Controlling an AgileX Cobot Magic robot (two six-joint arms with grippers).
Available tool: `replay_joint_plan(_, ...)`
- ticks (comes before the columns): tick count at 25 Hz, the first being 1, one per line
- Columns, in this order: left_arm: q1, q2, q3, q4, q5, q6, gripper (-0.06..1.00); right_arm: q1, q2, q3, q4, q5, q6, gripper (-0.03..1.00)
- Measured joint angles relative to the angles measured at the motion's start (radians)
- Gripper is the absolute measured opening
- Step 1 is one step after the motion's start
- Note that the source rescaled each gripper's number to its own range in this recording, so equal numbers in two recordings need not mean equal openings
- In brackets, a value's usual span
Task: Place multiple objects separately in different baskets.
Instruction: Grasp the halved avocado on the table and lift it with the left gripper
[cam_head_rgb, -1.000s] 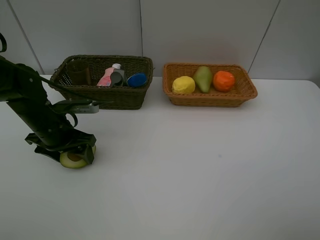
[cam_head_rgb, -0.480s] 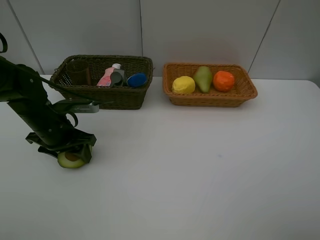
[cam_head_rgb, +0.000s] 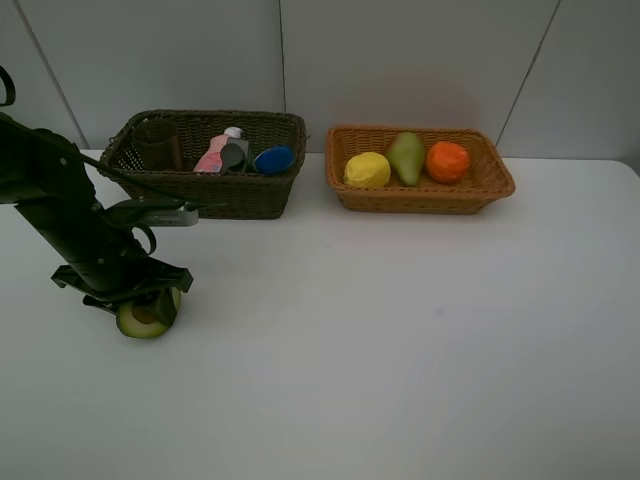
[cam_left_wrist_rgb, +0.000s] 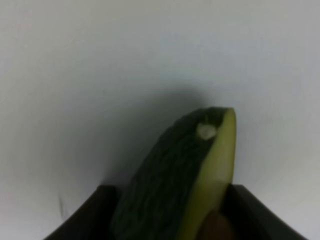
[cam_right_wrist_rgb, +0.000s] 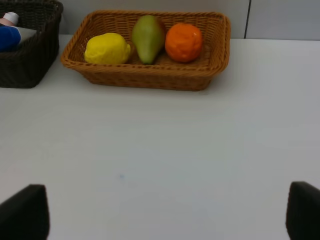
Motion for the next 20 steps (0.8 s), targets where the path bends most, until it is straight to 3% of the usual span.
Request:
replay_joint_plan(14, 0.0, 0.0, 0.0, -0.004, -0.002, 0.0, 0.61, 0.0, 0.0, 0.0, 0.0, 0.0, 0.0, 1.0)
replay_joint_plan(20, 0.0, 0.0, -0.044, -0.004, 0.071, 0.0, 0.61, 0.0, 0.0, 0.0, 0.0, 0.0, 0.0, 1.0)
